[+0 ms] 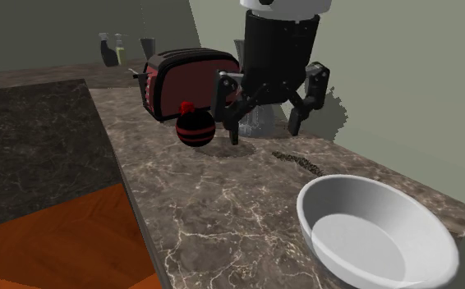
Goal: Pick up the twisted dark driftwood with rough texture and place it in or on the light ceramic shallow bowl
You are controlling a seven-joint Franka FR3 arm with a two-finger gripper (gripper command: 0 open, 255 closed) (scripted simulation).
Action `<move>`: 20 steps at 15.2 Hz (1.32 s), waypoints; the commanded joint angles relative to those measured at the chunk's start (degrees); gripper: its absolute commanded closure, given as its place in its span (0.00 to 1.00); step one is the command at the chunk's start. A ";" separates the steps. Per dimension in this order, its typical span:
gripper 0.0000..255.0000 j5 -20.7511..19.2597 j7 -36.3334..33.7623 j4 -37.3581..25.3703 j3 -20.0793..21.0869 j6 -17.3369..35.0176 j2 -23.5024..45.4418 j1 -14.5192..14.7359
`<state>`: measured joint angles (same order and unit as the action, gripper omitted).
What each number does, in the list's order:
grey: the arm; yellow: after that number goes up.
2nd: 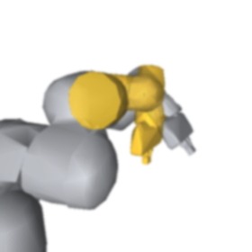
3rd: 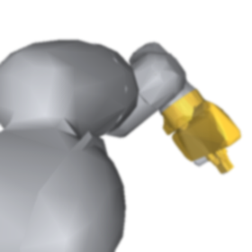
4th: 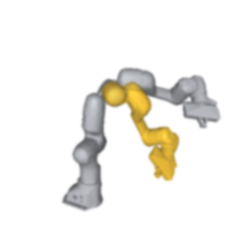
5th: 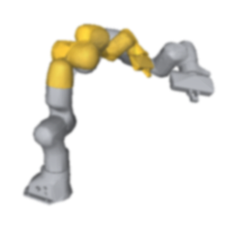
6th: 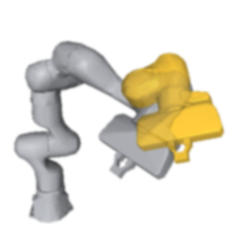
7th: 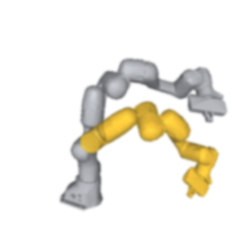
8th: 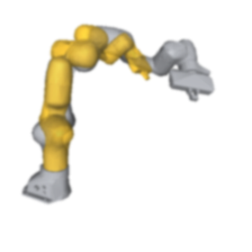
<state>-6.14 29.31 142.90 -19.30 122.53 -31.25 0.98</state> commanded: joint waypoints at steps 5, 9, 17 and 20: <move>0.00 3.98 12.28 -3.10 -8.02 11.24 12.04 3.23; 0.00 11.66 23.06 -7.44 -13.33 16.76 21.65 6.59; 0.00 36.79 49.11 -21.74 -14.90 19.28 43.57 5.35; 0.00 43.39 55.89 -28.62 -11.96 18.26 51.00 1.32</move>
<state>34.88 82.48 116.28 -32.10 141.01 17.43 3.71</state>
